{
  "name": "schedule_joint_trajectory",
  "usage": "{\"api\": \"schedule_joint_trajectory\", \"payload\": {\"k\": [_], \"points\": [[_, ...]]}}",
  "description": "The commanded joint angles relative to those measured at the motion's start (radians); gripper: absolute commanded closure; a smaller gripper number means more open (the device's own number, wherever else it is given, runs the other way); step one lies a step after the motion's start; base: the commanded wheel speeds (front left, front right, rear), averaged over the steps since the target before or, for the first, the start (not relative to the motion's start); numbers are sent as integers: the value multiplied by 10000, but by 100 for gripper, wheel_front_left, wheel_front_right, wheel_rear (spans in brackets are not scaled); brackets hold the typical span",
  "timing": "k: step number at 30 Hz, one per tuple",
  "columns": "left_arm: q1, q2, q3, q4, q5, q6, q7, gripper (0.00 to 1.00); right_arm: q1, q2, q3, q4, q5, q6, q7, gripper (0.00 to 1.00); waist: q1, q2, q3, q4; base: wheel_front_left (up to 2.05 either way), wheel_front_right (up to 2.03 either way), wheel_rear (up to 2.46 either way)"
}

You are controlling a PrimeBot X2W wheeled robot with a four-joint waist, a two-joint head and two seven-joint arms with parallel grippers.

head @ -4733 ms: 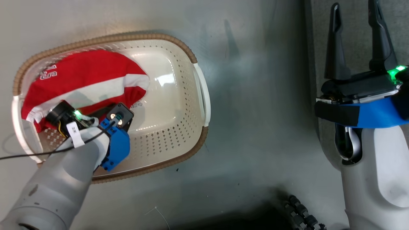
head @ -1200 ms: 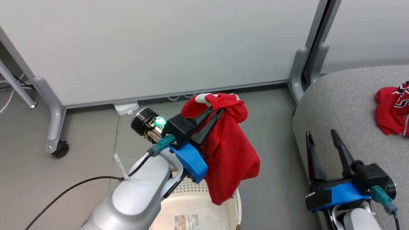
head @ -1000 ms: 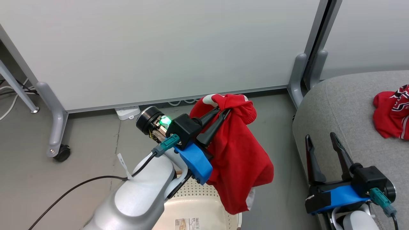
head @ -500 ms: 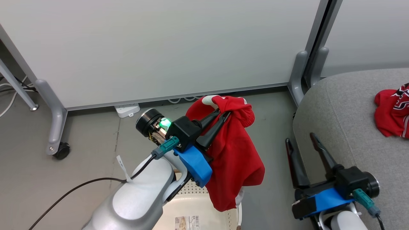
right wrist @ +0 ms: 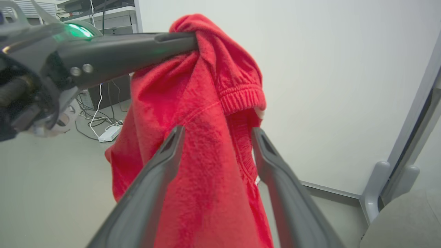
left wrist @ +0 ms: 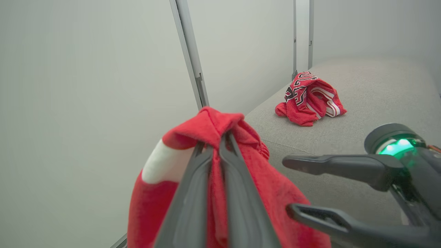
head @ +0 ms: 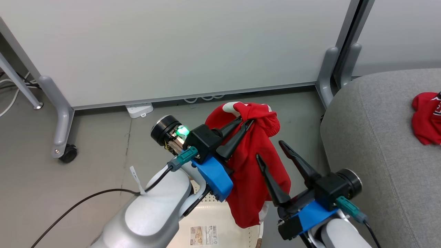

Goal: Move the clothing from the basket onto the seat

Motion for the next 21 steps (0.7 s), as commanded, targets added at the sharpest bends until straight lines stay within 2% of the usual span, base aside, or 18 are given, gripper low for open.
{"api": "schedule_joint_trajectory", "payload": {"k": [1, 6, 15, 16, 17, 21], "points": [[-146, 16, -6, -46, -9, 29, -75, 100, -227, -5, 187, 119, 35, -7, -5, 0, 0, 0, 47, 26, 0, 0, 0], [-243, -47, -111, -78, 22, 9, -104, 100, -1047, 82, 739, 795, 139, -9, -3, 0, 0, 0, 191, 93, 0, 0, 0], [-531, -156, -231, -163, 50, -18, -183, 100, -2272, 353, 1085, 2351, 244, -9, -5, 0, 0, 0, 534, 229, 0, 0, 0], [-560, -160, -237, -168, 46, -21, -196, 100, -2353, 375, 1092, 2481, 267, -7, -5, 58, 0, 0, 565, 238, 0, 0, 0], [-594, -171, -243, -167, 47, -23, -197, 100, -2428, 395, 1105, 2588, 306, -7, -3, 100, 0, 0, 594, 246, 0, 0, 0], [-632, -186, -274, -113, 30, -24, -211, 100, -2628, 483, 1110, 2782, 334, -7, -5, 100, 0, 0, 661, 245, 0, 0, 0]]}}
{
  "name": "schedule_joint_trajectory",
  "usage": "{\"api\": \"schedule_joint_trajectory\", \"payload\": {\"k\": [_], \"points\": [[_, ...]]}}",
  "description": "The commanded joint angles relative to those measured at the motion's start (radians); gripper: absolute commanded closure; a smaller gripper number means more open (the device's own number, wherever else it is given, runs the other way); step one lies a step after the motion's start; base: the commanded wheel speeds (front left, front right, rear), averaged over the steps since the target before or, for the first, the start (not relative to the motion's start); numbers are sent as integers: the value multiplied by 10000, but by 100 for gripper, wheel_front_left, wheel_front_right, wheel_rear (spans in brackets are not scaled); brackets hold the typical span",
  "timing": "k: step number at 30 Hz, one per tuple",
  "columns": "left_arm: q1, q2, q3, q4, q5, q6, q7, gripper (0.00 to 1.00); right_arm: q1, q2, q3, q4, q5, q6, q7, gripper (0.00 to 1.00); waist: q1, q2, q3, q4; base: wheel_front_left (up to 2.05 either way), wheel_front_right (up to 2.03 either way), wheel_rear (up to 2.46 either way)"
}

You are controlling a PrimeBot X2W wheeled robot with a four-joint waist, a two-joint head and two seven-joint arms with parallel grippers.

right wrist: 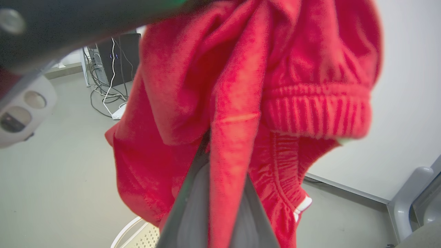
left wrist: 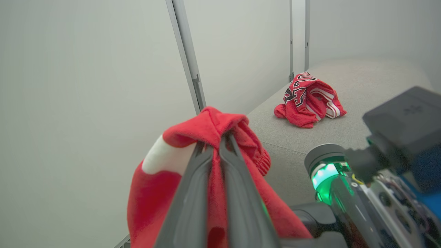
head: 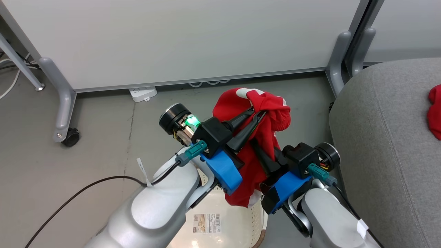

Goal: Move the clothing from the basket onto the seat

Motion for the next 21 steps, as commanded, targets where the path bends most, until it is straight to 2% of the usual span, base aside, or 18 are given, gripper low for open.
{"api": "schedule_joint_trajectory", "payload": {"k": [1, 19, 20, 21], "points": [[-105, -9, 1, 20, -22, -12, -48, 100, -180, 62, 11, 37, 41, -7, -5, 100, -1, 0, 27, -8, 0, 0, 0], [-251, -6, -51, 167, -105, 52, -142, 100, -297, 107, -82, 115, -36, -7, -5, 100, -1, 0, 163, -72, 0, 0, 0], [-250, -7, -48, 183, -124, 62, -144, 64, -307, 106, -92, 112, -44, -7, -5, 100, -1, 0, 178, -71, 0, 0, 0], [-257, -5, -44, 193, -135, 83, -147, 0, -316, 106, -98, 111, -40, -7, -5, 100, -1, 0, 192, -70, 0, 0, 0]]}}
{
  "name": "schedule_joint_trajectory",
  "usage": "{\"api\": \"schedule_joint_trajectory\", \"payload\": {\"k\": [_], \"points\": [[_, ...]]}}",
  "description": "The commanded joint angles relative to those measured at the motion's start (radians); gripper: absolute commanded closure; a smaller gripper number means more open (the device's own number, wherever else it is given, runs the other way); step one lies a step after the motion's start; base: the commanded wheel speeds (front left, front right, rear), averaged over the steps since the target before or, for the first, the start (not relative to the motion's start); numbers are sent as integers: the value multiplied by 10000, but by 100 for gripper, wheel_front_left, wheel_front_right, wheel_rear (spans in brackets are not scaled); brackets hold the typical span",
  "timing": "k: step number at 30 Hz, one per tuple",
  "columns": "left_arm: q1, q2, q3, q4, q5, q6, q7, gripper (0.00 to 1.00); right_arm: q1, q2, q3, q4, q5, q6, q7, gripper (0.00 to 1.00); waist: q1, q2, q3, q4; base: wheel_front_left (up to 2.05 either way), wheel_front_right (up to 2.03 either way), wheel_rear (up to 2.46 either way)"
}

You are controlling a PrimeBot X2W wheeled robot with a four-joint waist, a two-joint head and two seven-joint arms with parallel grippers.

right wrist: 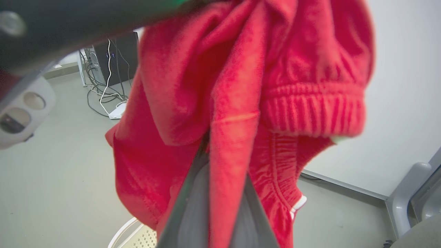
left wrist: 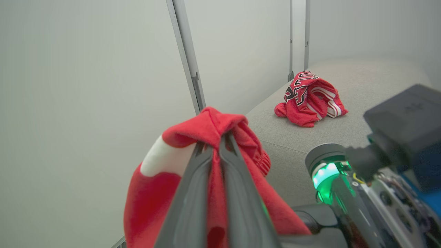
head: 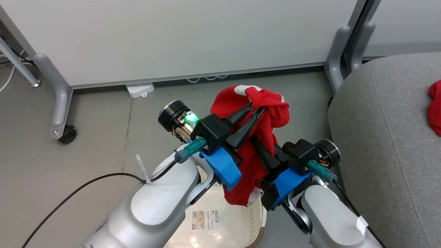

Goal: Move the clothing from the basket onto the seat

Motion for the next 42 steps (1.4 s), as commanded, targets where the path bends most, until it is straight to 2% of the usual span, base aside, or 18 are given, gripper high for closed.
{"api": "schedule_joint_trajectory", "payload": {"k": [1, 19, 29, 42], "points": [[-98, 14, 17, 17, -29, 73, -56, 0, -157, 34, -25, -2, -3, -7, -5, 100, -1, 0, 14, 2, 0, 0, 0], [-183, 139, -113, 130, 5, 192, -102, 0, -122, -46, -358, -88, -7, -7, -5, 100, -1, 0, 218, -240, 0, 0, 0], [-240, 270, -231, 43, -37, 203, -47, 0, -105, -107, -1168, -410, -159, -7, -5, 100, -1, 0, 642, -1189, 0, 0, 0], [-328, 387, -538, -144, 54, 191, 149, 0, 250, -50, -2912, -1046, -366, -7, -5, 100, -1, 0, 1292, -2708, 0, 0, 0]]}}
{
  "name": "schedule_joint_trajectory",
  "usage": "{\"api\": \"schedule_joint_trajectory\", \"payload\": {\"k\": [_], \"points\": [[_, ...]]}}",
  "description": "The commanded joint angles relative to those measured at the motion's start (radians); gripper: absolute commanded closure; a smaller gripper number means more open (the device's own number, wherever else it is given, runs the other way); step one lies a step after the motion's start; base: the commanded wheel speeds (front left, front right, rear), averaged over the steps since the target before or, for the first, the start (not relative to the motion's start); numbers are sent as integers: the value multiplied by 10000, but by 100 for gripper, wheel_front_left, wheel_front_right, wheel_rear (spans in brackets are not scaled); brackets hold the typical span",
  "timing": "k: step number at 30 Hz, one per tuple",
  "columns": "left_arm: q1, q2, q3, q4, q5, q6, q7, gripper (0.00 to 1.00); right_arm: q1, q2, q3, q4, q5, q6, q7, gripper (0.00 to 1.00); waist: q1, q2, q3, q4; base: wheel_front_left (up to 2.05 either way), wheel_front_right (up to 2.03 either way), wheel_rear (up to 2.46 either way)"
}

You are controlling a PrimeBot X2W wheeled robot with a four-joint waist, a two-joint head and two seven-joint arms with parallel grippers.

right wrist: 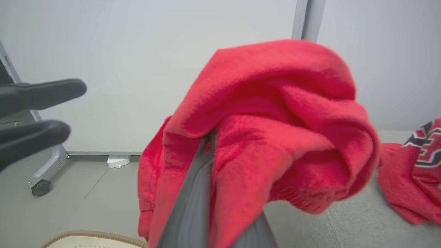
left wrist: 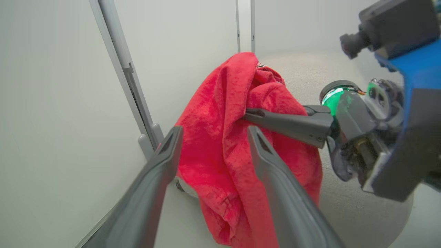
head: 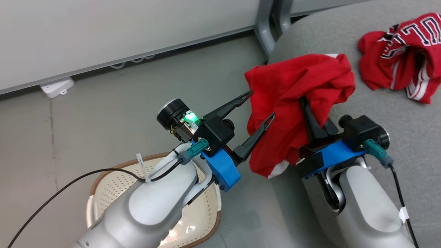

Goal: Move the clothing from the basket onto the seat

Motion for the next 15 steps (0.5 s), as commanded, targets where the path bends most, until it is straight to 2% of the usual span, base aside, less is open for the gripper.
{"api": "schedule_joint_trajectory", "payload": {"k": [1, 15], "points": [[-85, 58, -6, -33, 44, -3, 38, 0, 139, 43, -123, -104, -64, -7, -5, 100, 0, 0, 220, -350, 0, 0, 0], [-172, 155, -331, -176, 25, -36, 227, 0, 615, 187, -1406, -618, -239, -7, -4, 100, 0, 0, 682, -1549, 0, 0, 0]]}}
